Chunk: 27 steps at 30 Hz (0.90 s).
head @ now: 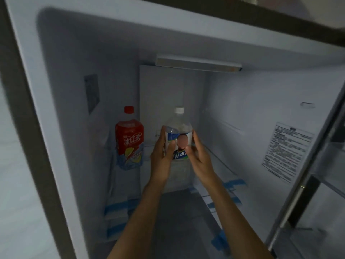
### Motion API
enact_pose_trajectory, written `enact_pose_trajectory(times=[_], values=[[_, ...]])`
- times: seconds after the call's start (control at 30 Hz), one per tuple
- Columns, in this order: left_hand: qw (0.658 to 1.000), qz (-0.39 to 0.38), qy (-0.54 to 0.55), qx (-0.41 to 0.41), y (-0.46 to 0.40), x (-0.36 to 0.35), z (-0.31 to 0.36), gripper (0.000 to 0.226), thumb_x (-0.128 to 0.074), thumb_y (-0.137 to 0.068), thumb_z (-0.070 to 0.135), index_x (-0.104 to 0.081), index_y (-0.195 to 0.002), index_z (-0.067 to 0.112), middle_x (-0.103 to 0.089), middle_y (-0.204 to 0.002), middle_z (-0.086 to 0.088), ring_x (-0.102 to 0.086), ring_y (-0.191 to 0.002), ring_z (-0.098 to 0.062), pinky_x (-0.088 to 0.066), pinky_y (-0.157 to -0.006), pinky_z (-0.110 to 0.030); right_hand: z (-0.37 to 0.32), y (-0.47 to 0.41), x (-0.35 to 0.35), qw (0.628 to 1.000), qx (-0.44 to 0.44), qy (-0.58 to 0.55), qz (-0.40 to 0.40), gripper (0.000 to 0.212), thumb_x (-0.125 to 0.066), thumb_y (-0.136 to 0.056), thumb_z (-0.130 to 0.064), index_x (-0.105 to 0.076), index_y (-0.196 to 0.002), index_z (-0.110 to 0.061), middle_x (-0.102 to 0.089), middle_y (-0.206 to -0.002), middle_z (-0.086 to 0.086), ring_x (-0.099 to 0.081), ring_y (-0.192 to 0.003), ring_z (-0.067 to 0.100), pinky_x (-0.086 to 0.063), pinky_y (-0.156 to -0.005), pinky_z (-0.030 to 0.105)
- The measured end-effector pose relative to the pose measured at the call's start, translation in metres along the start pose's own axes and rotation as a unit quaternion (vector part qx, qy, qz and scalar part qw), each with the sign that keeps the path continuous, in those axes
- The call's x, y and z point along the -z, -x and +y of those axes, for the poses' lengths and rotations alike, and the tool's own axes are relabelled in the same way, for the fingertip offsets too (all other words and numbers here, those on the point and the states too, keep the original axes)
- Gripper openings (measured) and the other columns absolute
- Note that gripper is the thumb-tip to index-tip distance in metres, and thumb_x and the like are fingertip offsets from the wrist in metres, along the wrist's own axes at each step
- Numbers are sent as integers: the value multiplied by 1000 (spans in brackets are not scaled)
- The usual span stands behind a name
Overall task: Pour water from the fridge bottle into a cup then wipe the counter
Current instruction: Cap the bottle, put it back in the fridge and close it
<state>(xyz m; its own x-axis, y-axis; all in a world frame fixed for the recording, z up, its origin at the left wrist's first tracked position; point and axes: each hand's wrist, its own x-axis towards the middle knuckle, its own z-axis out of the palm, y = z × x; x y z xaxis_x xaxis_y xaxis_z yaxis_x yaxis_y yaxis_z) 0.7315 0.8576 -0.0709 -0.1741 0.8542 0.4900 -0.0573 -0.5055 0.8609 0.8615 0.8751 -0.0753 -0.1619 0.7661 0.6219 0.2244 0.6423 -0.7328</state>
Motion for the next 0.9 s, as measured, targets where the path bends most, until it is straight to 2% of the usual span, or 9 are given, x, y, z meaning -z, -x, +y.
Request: enact_pose_trajectory(times=[0.13, 0.2, 0.3, 0.33, 0.43, 0.53, 0.77, 0.83, 0.9], values=[[1000, -7, -3, 16, -16, -4, -23, 55, -50, -97, 31, -23, -143, 43, -35, -153, 8, -41, -132, -1, -38, -99, -7, 30, -13, 2, 1000, -23, -5, -4, 53, -46, -99, -23, -22, -144, -39, -41, -148, -2, -48, -128, 3, -41, -108, 32], [1000, -19, -12, 19, -23, -8, -29, 55, -50, -98, 28, -21, -143, 41, -33, -154, 9, -38, -136, -3, -35, -105, -11, 41, -16, 4, 999, -41, -4, -2, 56, -46, -98, -27, -19, -146, -35, -41, -148, -6, -47, -129, 2, -39, -110, 36], [999, -25, -26, 17, -33, -13, -32, 56, -50, -98, 27, -21, -144, 40, -32, -149, 15, -36, -135, -1, -33, -103, -4, 46, -24, 6, 999, -49, 4, -4, 58, -45, -100, -25, -14, -148, -33, -34, -152, -4, -42, -134, 6, -35, -113, 34], [999, -27, -26, 14, -36, -13, -34, 55, -51, -98, 26, -21, -143, 40, -33, -148, 15, -37, -135, -1, -34, -104, -7, 48, -27, 6, 999, -46, 9, -5, 58, -44, -101, -23, -13, -149, -29, -32, -153, -3, -41, -135, 8, -35, -113, 33], [998, -38, -41, 4, -43, -12, -40, 55, -51, -98, 25, -21, -141, 41, -33, -148, 16, -37, -136, -2, -32, -114, -26, 56, -35, 7, 999, -45, 16, -21, 59, -42, -102, -19, -13, -153, -19, -33, -154, 0, -41, -135, 9, -35, -113, 33], [997, -39, -68, 0, -45, -12, -43, 57, -51, -97, 26, -18, -143, 38, -29, -151, 13, -33, -140, -7, -28, -117, -32, 63, -40, 7, 998, -48, 24, -32, 61, -41, -102, -21, -9, -154, -16, -29, -156, 3, -38, -138, 11, -33, -115, 37], [995, -42, -89, 6, -54, -9, -45, 60, -52, -97, 22, -18, -145, 34, -34, -152, 3, -40, -137, -13, -35, -114, -41, 61, -51, 9, 996, -59, 13, -60, 61, -39, -102, -25, -6, -154, -22, -34, -153, 6, -44, -134, 17, -40, -109, 34], [994, -45, -96, 9, -52, -8, -42, 59, -52, -98, 22, -19, -145, 34, -35, -149, 6, -40, -136, -13, -35, -114, -40, 59, -49, 10, 995, -69, 17, -66, 63, -39, -102, -31, -4, -154, -26, -30, -156, 4, -40, -137, 16, -37, -112, 36], [991, -41, -126, 13, -47, -7, -40, 61, -51, -98, 27, -18, -150, 28, -32, -148, 9, -34, -139, -11, -28, -116, -32, 60, -46, 10, 994, -83, 35, -63, 66, -38, -100, -44, -2, -153, -31, -23, -158, 0, -32, -142, 16, -31, -115, 43]])
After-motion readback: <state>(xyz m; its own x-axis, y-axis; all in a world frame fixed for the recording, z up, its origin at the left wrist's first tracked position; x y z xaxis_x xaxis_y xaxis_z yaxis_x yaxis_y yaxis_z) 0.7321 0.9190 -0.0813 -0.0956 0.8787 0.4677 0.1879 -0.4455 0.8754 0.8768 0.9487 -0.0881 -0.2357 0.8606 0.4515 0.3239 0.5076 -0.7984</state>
